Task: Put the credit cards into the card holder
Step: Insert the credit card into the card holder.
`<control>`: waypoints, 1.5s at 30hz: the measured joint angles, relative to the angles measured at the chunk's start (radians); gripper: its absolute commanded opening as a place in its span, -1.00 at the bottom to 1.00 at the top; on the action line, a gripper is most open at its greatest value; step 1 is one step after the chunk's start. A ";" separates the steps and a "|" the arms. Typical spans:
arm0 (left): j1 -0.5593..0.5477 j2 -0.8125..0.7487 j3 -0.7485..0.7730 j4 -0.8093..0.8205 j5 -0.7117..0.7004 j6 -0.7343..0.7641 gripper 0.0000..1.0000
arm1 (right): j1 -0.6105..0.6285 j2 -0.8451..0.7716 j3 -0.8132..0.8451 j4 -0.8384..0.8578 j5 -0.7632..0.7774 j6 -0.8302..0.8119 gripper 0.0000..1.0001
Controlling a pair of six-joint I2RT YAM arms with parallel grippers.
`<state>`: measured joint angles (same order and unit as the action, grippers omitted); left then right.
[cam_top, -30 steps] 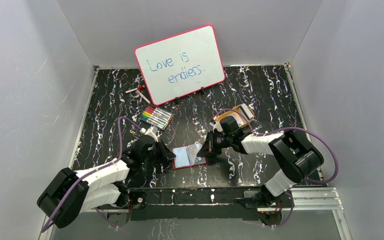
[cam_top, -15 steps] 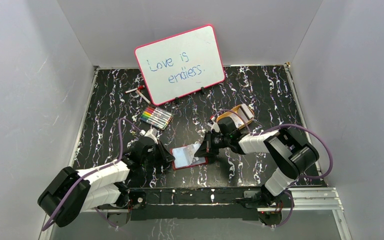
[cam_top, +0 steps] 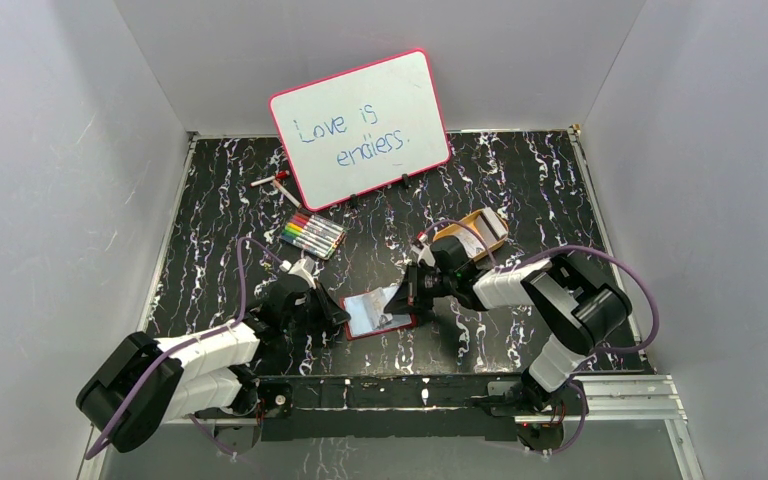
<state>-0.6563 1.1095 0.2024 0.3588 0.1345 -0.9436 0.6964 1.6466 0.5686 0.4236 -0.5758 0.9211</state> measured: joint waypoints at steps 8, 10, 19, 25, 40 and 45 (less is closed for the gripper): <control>0.000 0.004 -0.003 0.008 0.003 -0.003 -0.87 | 0.026 0.036 0.004 0.029 -0.002 0.000 -1.00; 0.000 0.006 -0.005 0.014 0.004 -0.005 -0.87 | 0.036 0.050 0.013 0.032 -0.005 0.000 -0.94; 0.000 0.007 -0.007 0.020 0.004 -0.010 -0.90 | 0.063 0.045 0.046 -0.041 0.014 -0.023 -0.47; 0.000 -0.006 -0.010 0.010 0.003 -0.010 -0.92 | 0.066 -0.010 0.062 -0.139 0.054 -0.058 -0.45; 0.000 -0.015 -0.024 0.016 0.001 -0.025 -1.00 | 0.084 -0.021 0.062 -0.159 0.068 -0.058 -0.82; 0.000 -0.003 -0.026 0.037 0.006 -0.030 -1.00 | 0.092 -0.003 0.067 -0.152 0.056 -0.056 -0.80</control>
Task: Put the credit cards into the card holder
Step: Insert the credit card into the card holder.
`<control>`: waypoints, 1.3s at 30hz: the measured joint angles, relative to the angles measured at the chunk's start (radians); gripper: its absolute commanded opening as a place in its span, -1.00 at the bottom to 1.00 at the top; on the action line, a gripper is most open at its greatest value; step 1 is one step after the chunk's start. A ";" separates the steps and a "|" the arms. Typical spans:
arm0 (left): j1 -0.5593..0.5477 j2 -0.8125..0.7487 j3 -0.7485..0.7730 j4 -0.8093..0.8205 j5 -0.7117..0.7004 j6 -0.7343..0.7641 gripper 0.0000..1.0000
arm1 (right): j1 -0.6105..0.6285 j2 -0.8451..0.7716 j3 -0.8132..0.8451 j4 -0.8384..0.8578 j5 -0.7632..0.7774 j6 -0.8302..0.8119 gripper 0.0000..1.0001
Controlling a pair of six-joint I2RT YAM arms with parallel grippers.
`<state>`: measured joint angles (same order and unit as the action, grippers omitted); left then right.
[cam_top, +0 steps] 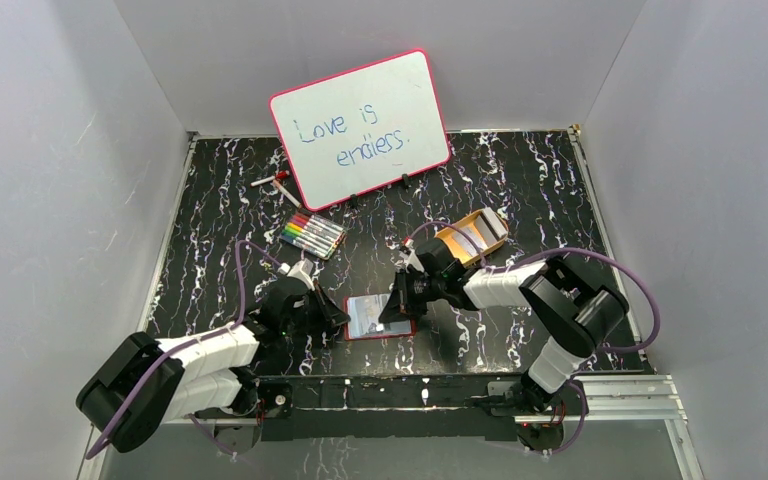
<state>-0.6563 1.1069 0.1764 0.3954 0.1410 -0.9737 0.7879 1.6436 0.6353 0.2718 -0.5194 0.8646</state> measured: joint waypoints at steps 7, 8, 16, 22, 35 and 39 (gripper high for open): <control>0.000 0.009 0.000 0.015 0.004 -0.006 -1.00 | 0.006 0.034 0.027 -0.004 -0.014 -0.007 -0.52; 0.000 0.010 0.000 0.016 0.004 -0.006 -1.00 | 0.006 0.034 0.029 -0.008 -0.014 -0.009 -0.49; 0.000 -0.001 0.000 0.006 0.002 -0.006 -1.00 | 0.006 -0.024 0.038 -0.067 0.016 -0.027 -0.46; 0.000 -0.008 -0.003 -0.002 0.000 -0.006 -1.00 | 0.006 -0.027 0.039 -0.069 0.022 -0.027 -0.51; 0.000 -0.008 -0.004 0.001 0.001 -0.007 -1.00 | 0.018 0.060 0.088 -0.073 0.020 -0.029 -0.39; 0.000 -0.008 -0.005 0.002 0.003 -0.007 -1.00 | 0.029 0.065 0.089 -0.067 0.018 -0.026 -0.42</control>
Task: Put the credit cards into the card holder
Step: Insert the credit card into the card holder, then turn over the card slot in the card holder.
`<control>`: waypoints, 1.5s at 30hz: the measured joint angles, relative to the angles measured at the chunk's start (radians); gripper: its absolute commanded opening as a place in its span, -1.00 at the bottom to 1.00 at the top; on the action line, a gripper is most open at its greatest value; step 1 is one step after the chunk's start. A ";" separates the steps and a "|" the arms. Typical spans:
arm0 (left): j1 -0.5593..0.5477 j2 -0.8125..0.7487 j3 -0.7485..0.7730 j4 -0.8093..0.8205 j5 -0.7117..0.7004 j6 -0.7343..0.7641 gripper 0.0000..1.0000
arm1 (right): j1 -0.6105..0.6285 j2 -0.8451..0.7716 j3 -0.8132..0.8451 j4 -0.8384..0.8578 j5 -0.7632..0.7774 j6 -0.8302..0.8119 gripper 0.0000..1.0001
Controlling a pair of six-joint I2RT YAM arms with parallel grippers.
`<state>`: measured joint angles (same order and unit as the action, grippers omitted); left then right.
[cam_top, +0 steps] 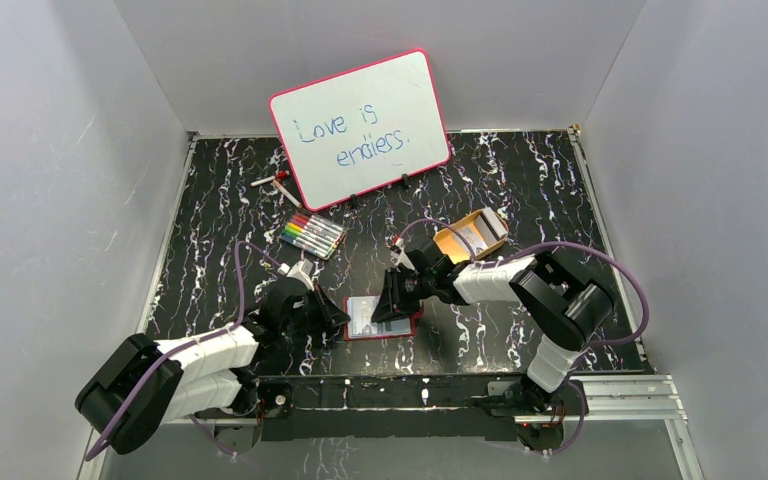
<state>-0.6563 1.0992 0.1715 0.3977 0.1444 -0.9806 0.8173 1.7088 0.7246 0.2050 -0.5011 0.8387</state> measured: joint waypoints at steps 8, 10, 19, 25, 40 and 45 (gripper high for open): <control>0.000 -0.027 0.000 -0.030 -0.005 0.001 -1.00 | 0.003 -0.018 0.002 -0.030 0.013 -0.008 -0.36; 0.000 -0.066 0.002 -0.067 -0.019 0.005 -0.99 | 0.003 -0.055 0.006 -0.076 0.032 -0.023 -0.32; 0.000 -0.230 0.090 -0.212 -0.073 0.045 -0.39 | 0.005 -0.301 0.051 -0.266 0.175 -0.123 -0.23; 0.000 -0.145 0.105 -0.150 -0.013 0.045 -0.41 | 0.000 -0.312 -0.042 -0.270 0.220 -0.129 -0.12; -0.002 0.033 0.125 -0.077 0.040 0.056 -0.49 | -0.005 -0.284 -0.132 -0.203 0.241 -0.079 0.05; -0.002 0.045 0.105 -0.059 0.034 0.057 -0.51 | -0.006 -0.266 -0.132 -0.171 0.227 -0.077 0.00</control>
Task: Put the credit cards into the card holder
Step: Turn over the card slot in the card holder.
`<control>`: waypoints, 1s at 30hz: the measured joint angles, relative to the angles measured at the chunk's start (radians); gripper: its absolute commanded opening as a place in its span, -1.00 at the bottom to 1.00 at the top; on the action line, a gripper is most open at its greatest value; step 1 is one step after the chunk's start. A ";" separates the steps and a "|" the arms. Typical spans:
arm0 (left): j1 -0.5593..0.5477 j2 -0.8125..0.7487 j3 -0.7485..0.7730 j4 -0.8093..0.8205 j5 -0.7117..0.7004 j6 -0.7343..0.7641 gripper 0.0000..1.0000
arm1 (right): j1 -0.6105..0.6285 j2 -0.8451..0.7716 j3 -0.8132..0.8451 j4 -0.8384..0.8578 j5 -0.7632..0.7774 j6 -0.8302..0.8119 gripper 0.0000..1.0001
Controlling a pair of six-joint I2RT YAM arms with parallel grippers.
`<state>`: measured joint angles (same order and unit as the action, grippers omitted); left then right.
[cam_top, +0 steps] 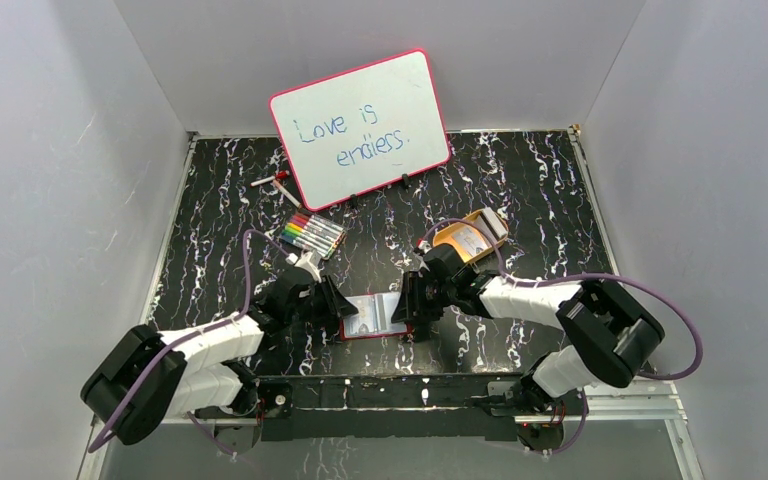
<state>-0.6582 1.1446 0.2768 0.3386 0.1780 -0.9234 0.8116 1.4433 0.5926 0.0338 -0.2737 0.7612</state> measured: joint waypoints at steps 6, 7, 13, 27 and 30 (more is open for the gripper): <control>0.000 0.035 -0.022 0.061 0.006 -0.008 -0.54 | -0.005 0.032 -0.004 0.068 -0.046 0.021 -0.03; 0.000 0.039 -0.024 0.071 0.007 -0.011 -0.55 | -0.005 0.034 -0.008 0.079 -0.051 0.026 -0.02; 0.000 0.043 -0.035 0.096 0.009 -0.018 -0.56 | -0.005 0.038 -0.013 0.095 -0.060 0.045 0.01; 0.000 0.039 -0.050 0.117 0.009 -0.027 -0.57 | -0.006 0.021 -0.059 0.209 -0.107 0.074 -0.40; 0.000 0.030 -0.053 0.110 0.008 -0.028 -0.57 | -0.006 0.012 -0.053 0.226 -0.122 0.074 -0.42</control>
<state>-0.6586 1.1744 0.2241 0.4484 0.1864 -0.9512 0.8055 1.4551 0.5396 0.2600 -0.3954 0.8349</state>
